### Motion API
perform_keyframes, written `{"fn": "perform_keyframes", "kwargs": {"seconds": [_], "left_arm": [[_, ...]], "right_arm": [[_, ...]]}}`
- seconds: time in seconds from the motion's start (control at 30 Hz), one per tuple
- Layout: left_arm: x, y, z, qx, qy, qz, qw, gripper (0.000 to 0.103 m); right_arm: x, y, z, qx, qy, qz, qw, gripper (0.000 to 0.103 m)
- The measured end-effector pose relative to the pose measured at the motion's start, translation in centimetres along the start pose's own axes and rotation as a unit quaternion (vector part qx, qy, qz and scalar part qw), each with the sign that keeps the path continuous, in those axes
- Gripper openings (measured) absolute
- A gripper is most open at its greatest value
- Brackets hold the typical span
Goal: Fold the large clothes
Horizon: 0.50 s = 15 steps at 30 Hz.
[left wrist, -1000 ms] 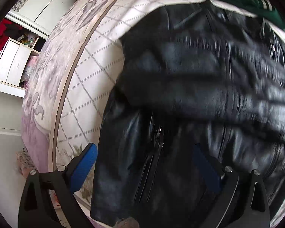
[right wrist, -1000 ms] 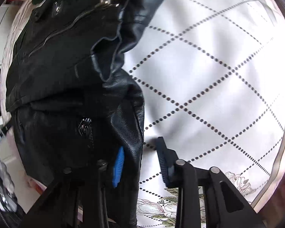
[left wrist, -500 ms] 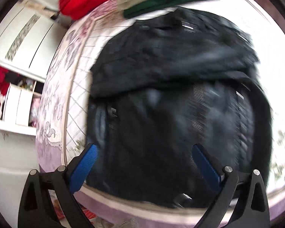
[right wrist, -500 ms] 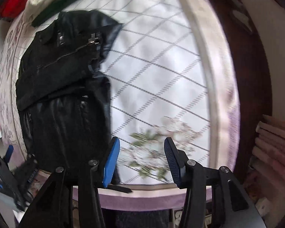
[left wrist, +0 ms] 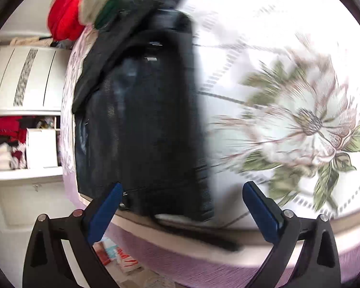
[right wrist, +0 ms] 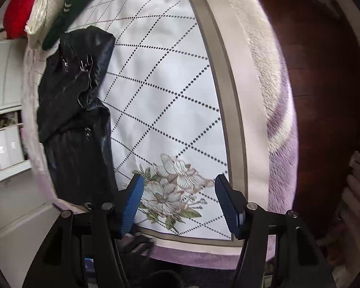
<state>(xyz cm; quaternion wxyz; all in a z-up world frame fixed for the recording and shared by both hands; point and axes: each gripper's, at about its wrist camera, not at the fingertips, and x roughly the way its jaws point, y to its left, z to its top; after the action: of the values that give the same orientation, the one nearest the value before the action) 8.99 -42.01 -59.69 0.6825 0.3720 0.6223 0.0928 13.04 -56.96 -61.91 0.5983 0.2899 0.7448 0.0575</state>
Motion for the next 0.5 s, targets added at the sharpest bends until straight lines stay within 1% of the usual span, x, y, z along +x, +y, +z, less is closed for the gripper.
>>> {"fn": "perform_keyframes", "kwargs": {"seconds": [0.03,0.07,0.1,0.17,0.2,0.27,0.3,0.33,0.37,0.4,0.43,0.47,0.5], "left_arm": [[0.5,-1.0,0.4,0.007,0.000,0.026,0.9996,0.103],[0.7,-1.4,0.9,0.005,-0.002,0.041,0.9991,0.103],[0.7,-1.3,1.2,-0.004,-0.003,0.046,0.9990,0.103],[0.9,-0.4,1.7,-0.025,0.001,0.041,0.9988,0.103],[1.1,0.0,2.0,-0.033,0.005,0.036,0.9988,0.103],[1.6,1.2,2.3,-0.050,0.006,0.029,0.9983,0.101],[1.9,2.0,2.5,-0.059,0.005,0.028,0.9978,0.092],[2.1,2.3,2.6,-0.061,0.004,0.031,0.9976,0.068],[2.4,2.7,2.7,-0.061,0.007,0.031,0.9976,0.054],[2.9,2.9,2.9,-0.063,0.013,0.027,0.9976,0.034],[3.3,3.4,3.1,-0.068,0.016,0.025,0.9972,0.028],[3.5,3.7,3.2,-0.072,0.017,0.020,0.9971,0.025],[3.8,4.0,3.3,-0.074,0.018,0.015,0.9970,0.020]], "right_arm": [[0.5,-0.4,0.6,0.004,0.012,0.031,0.999,0.064],[1.0,-0.8,1.2,0.005,0.027,0.061,0.998,0.064],[1.7,-1.1,1.8,0.009,0.046,0.094,0.995,0.064],[2.9,-1.5,2.9,0.018,0.073,0.137,0.988,0.064],[3.8,-1.6,3.7,0.020,0.090,0.163,0.982,0.064],[4.8,-1.4,4.7,0.022,0.100,0.181,0.978,0.064],[5.4,-1.2,5.3,0.022,0.106,0.188,0.976,0.064],[6.1,-0.9,5.8,0.022,0.110,0.198,0.974,0.064],[6.6,-0.5,6.4,0.021,0.112,0.207,0.972,0.064],[7.3,0.0,7.0,0.019,0.115,0.217,0.969,0.064],[7.8,0.5,7.7,0.017,0.115,0.226,0.967,0.064],[8.4,1.0,8.4,0.015,0.112,0.232,0.966,0.064],[9.1,1.7,9.2,0.014,0.111,0.241,0.964,0.064]]}}
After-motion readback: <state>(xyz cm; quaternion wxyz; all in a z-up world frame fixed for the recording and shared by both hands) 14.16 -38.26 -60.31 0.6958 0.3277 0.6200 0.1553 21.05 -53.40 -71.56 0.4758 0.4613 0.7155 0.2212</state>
